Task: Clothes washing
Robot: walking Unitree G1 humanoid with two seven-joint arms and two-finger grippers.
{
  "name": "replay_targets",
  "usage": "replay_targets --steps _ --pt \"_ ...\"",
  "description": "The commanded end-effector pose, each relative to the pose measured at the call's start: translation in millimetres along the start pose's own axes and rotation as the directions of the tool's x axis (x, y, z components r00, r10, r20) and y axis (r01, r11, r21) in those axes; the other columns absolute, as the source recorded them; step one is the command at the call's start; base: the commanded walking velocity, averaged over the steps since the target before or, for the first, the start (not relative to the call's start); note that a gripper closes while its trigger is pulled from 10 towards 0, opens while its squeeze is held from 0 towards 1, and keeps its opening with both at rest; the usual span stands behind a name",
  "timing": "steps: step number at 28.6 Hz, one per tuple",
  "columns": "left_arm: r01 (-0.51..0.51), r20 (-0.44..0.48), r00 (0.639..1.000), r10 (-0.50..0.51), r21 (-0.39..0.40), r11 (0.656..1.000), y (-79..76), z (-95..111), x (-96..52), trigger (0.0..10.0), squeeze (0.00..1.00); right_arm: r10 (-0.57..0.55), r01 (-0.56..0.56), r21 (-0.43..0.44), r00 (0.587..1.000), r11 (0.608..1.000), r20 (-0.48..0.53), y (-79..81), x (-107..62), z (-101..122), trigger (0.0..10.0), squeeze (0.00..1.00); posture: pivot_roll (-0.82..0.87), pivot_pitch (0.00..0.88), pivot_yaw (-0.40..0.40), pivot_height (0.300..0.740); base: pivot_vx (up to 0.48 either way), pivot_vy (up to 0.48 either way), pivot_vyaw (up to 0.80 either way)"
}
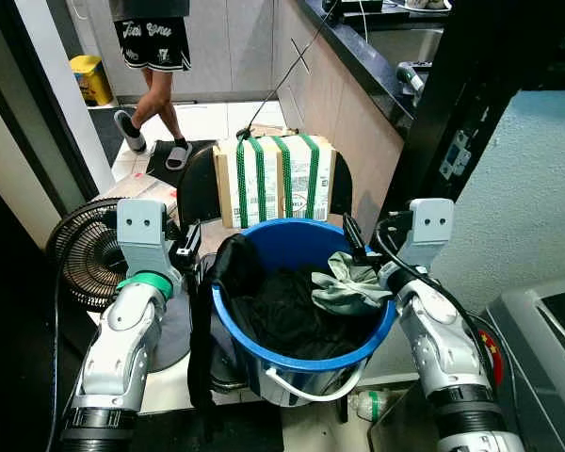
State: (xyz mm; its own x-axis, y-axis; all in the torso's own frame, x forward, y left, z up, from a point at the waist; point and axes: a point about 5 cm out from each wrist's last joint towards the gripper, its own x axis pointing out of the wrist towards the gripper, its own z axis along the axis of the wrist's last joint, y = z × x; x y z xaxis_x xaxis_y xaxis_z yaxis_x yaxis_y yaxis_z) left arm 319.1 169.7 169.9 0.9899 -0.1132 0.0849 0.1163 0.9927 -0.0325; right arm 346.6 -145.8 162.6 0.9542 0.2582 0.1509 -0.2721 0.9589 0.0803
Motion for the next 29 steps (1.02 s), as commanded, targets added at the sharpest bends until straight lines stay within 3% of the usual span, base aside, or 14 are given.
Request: replay_targets --steps 1,2,5,7,8,10,13,17,22,23,25,26,28,29 --pt "0.003 -0.014 1.0 -0.003 0.0 1.0 1.1 -2.5 -3.2 10.0 0.0 0.139 -0.142 -0.031 0.986 0.989 -0.088 14.8 1.8 -11.2 10.0 1.0 0.11 0.045 0.037 0.74 0.0 0.0 0.0" --pt "0.003 -0.014 1.0 -0.003 0.0 1.0 1.1 -2.5 -3.2 10.0 0.0 0.139 -0.142 -0.031 0.986 0.989 -0.088 14.8 1.8 -11.2 10.0 1.0 0.11 0.045 0.037 0.74 0.0 0.0 0.0" --pt "0.01 -0.023 1.0 -0.01 0.0 1.0 -1.2 -5.0 -3.4 10.0 0.0 0.197 -0.226 -0.136 0.961 0.965 -0.196 24.4 8.9 -26.1 10.0 1.0 0.1 0.049 0.038 0.74 0.0 0.0 0.0" --pt "0.01 -0.023 1.0 -0.01 0.0 1.0 -1.2 -5.0 -3.4 10.0 0.0 0.197 -0.226 -0.136 0.961 0.965 -0.196 24.4 8.9 -26.1 10.0 1.0 0.1 0.049 0.038 0.74 0.0 0.0 0.0" --pt "0.011 -0.024 1.0 -0.011 0.0 1.0 -2.2 -5.3 -3.7 10.0 0.0 0.173 -0.212 -0.192 0.964 0.958 -0.2 25.1 14.3 -26.6 10.0 1.0 0.1 0.059 0.034 0.74 0.0 0.0 0.0" --pt "0.011 -0.024 1.0 -0.011 0.0 1.0 -2.2 -5.3 -3.7 10.0 0.0 0.173 -0.212 -0.192 0.964 0.958 -0.2 25.1 14.3 -26.6 10.0 1.0 0.1 0.059 0.034 0.74 0.0 0.0 0.0" --pt "0.01 -0.027 1.0 -0.01 0.001 1.0 -2.8 -5.4 -6.0 10.0 0.0 0.118 -0.166 -0.279 0.977 0.946 -0.179 25.3 24.2 -23.7 10.0 1.0 0.1 0.059 0.034 0.74 0.0 0.0 0.0" --pt "0.003 -0.028 1.0 -0.003 0.001 1.0 -1.2 -5.2 -8.2 10.0 0.0 0.092 -0.135 -0.298 0.984 0.945 -0.153 24.5 27.2 -20.8 10.0 1.0 0.12 0.073 0.018 0.74 0.0 0.0 0.0" --pt "-0.01 -0.029 1.0 0.01 0.004 1.0 3.4 -5.0 -13.3 10.0 0.0 -0.03 -0.026 -0.376 0.989 0.926 -0.142 3.4 21.2 -23.2 10.0 1.0 0.13 0.077 0.014 0.74 0.0 0.0 0.0" --pt "-0.009 -0.03 0.999 0.009 0.003 1.0 3.3 -5.0 -13.3 10.0 0.0 -0.045 -0.024 -0.402 0.986 0.915 -0.163 -2.2 18.2 -26.1 10.0 0.79 0.13 0.078 0.019 0.74 0.0 0.0 0.0" --pt "-0.009 -0.03 0.999 0.009 0.003 1.0 3.3 -5.0 -13.3 10.0 0.0 -0.045 -0.024 -0.402 0.986 0.915 -0.163 -2.2 18.2 -26.1 10.0 0.79 0.13 0.078 0.019 0.74 0.0 0.0 0.0" --pt "-0.008 -0.032 0.999 0.008 0.002 1.0 3.1 -5.1 -13.1 10.0 0.0 -0.06 -0.023 -0.44 0.983 0.898 -0.174 -8.1 14.4 -28.3 10.0 0.06 0.13 0.078 0.019 0.74 0.0 0.0 0.0" --pt "-0.008 -0.032 0.999 0.008 0.002 1.0 3.1 -5.1 -13.1 10.0 0.0 -0.06 -0.023 -0.44 0.983 0.898 -0.174 -8.1 14.4 -28.3 10.0 0.06 0.13 0.078 0.019 0.74 0.0 0.0 0.0" --pt "-0.004 -0.033 0.999 0.004 -0.001 1.0 2.7 -5.3 -12.9 10.0 0.0 -0.074 -0.02 -0.485 0.982 0.874 -0.175 -14.0 10.5 -30.6 10.0 0.0 0.13 0.078 0.019 0.74 0.0 0.0 0.0"
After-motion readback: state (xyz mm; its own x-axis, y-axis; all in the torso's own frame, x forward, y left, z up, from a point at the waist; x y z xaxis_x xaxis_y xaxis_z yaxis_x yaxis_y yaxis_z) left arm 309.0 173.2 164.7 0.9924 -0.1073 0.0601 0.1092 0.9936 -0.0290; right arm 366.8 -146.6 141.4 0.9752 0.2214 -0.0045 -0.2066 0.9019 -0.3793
